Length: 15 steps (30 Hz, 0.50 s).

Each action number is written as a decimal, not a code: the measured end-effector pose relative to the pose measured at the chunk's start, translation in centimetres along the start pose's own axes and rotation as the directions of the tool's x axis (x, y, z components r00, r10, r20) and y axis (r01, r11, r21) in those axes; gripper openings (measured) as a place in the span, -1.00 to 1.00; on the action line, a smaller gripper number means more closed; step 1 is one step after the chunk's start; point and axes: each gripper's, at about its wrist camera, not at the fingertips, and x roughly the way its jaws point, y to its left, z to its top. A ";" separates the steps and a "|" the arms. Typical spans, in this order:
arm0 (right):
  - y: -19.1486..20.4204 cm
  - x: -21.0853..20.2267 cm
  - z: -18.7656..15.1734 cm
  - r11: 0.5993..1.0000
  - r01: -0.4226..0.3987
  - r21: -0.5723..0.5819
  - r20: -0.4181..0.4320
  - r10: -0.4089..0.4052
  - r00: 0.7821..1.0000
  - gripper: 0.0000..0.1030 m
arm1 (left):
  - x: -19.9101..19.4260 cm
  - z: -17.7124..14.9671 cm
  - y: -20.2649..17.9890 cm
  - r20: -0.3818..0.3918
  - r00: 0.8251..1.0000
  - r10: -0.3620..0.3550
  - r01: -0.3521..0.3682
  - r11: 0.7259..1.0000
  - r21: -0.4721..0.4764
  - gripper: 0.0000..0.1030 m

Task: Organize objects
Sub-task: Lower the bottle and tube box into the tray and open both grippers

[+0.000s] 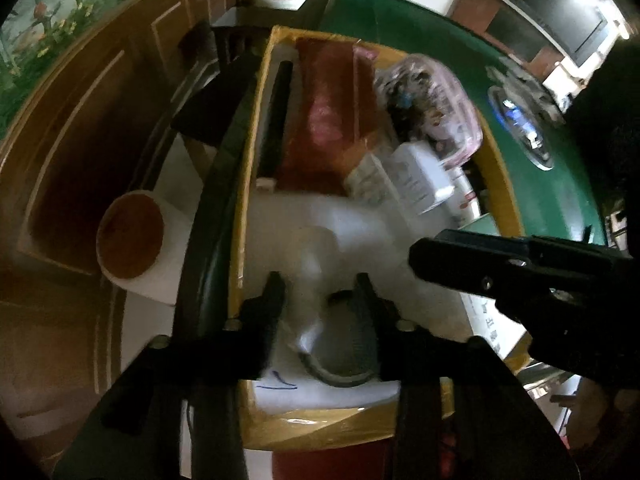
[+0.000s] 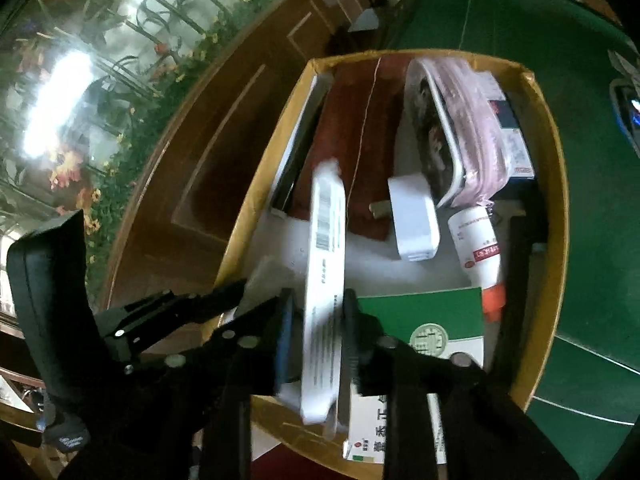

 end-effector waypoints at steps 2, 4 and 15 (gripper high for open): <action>-0.2 -0.6 0.0 1.000 -0.014 0.010 0.018 0.014 1.000 -0.36 | -0.6 0.2 -0.5 0.031 0.999 0.008 -0.008 1.000 0.003 0.43; -0.3 -1.7 -0.1 1.000 -0.019 0.005 0.053 0.019 0.998 -0.29 | -1.7 0.3 -1.1 0.081 0.996 0.029 -0.029 1.000 0.006 0.54; -2.7 -6.7 -0.8 1.000 -0.003 0.019 0.181 -0.001 0.983 0.15 | -5.8 0.5 -1.7 0.132 0.988 -0.085 0.099 0.990 -0.102 0.54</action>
